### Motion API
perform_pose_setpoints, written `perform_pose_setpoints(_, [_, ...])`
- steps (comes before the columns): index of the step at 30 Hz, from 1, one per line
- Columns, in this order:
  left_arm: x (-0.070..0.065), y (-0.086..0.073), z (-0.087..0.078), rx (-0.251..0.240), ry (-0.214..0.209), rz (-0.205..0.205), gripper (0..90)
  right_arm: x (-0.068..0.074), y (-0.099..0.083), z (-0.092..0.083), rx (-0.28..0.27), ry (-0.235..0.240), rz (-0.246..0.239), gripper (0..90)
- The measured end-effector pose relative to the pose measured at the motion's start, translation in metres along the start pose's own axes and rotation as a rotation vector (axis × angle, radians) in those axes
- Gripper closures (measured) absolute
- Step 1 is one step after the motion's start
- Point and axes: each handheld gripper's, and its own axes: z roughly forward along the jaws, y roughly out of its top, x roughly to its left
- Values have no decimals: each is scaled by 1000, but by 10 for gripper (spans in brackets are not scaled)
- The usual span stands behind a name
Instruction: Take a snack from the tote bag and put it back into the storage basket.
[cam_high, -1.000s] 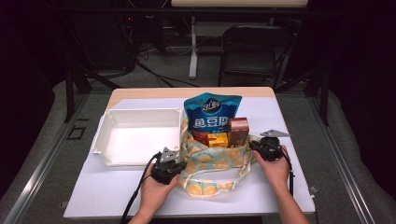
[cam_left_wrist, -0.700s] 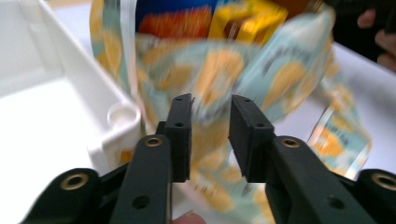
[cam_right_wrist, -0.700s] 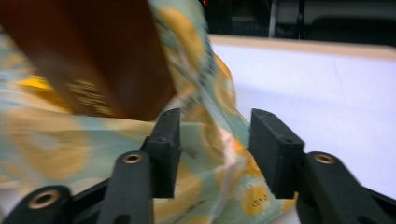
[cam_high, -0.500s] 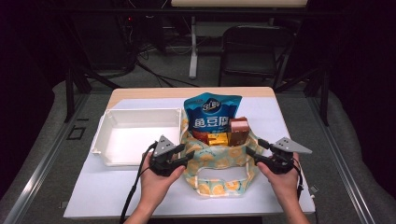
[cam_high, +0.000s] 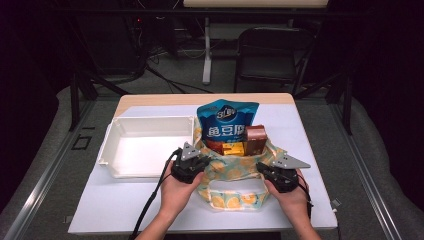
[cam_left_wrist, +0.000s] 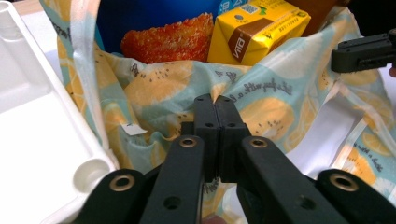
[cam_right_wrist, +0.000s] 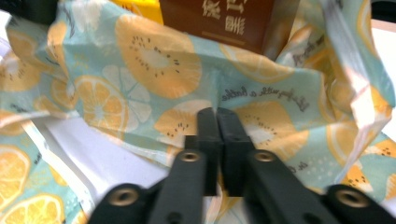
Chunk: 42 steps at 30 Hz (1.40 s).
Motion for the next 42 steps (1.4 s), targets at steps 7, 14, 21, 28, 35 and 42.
perform_pose_setpoints(7, [3,-20,0,32,-2,-16,900,6,-4,6,77,20,-13,900])
perform_pose_setpoints(14, [8,-52,21,144,12,-96,900,12,-12,17,175,31,2,900])
perform_pose_setpoints(21, [4,-55,22,103,7,-141,880,8,-18,24,237,9,65,900])
perform_pose_setpoints(28, [-2,-28,-18,-64,-3,-98,683,8,-20,22,232,18,58,900])
perform_pose_setpoints(35, [0,1,-5,-68,48,-153,451,9,-20,22,224,14,58,900])
perform_pose_setpoints(42, [14,2,6,-4,27,-205,900,10,-21,22,206,26,54,900])
